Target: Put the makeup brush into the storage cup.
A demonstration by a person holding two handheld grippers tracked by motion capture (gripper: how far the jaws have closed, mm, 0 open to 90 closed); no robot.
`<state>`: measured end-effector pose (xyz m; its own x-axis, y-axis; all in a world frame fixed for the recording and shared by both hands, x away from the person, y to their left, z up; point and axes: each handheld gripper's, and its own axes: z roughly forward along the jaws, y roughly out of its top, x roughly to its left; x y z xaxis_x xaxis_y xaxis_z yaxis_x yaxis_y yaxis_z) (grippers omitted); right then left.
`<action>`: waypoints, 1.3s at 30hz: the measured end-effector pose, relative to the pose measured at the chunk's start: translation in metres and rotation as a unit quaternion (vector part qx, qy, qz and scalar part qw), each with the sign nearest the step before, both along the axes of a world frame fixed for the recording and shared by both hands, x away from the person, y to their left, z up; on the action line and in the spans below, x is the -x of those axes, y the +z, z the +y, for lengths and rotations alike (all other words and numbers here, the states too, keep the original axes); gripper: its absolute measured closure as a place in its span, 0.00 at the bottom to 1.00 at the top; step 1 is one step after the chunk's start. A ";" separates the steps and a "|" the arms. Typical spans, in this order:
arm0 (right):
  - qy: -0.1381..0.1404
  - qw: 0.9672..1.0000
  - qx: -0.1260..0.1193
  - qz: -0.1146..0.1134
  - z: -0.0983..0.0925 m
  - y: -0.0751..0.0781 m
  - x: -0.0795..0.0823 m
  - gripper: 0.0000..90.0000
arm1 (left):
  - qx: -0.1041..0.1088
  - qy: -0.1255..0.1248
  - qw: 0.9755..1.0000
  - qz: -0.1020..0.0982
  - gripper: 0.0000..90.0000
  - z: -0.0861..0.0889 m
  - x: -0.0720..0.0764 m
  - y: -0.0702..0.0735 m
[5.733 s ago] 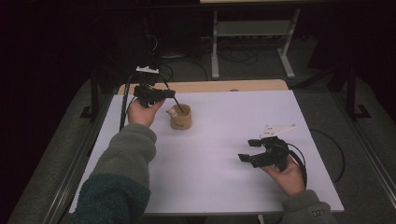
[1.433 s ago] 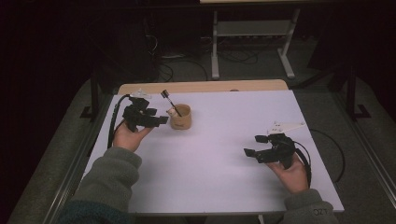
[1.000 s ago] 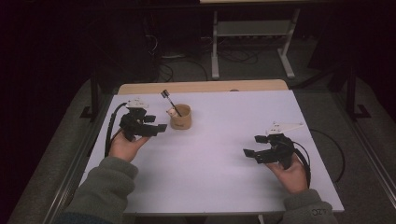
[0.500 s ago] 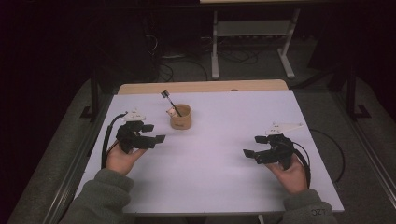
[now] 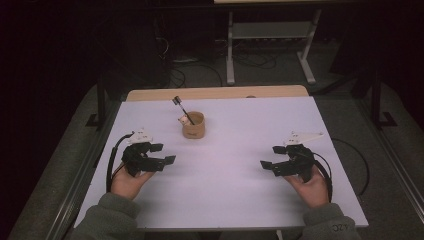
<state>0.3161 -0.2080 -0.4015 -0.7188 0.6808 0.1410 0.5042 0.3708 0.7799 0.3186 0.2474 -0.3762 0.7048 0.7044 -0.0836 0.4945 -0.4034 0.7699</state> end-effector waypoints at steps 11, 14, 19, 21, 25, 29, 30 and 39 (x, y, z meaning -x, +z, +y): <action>-0.001 1.000 0.001 0.002 0.001 -0.001 0.001 0.26 | 0.011 0.004 1.000 -0.004 0.34 0.002 0.011 -0.005; 0.000 1.000 0.002 0.000 0.001 -0.001 0.001 0.26 | 0.008 0.001 1.000 -0.006 0.33 0.003 0.014 -0.007; -0.001 1.000 0.004 0.001 0.001 -0.001 0.001 0.26 | 0.006 0.001 1.000 -0.009 0.33 0.005 0.019 -0.008; 0.000 1.000 0.005 0.001 0.001 -0.002 0.002 0.26 | 0.011 0.002 1.000 -0.010 0.33 0.005 0.022 -0.009; 0.000 1.000 0.007 0.002 0.001 -0.002 0.002 0.26 | 0.006 -0.001 1.000 -0.013 0.32 0.008 0.026 -0.011; -0.001 1.000 0.008 0.005 0.002 -0.004 0.004 0.26 | 0.013 0.006 1.000 -0.012 0.32 0.009 0.031 -0.014; 0.000 1.000 0.010 0.007 0.002 -0.005 0.004 0.26 | 0.011 0.005 1.000 -0.014 0.32 0.009 0.031 -0.014; -0.002 1.000 0.015 0.008 0.001 -0.008 0.007 0.26 | 0.015 0.006 1.000 -0.011 0.29 0.012 0.039 -0.022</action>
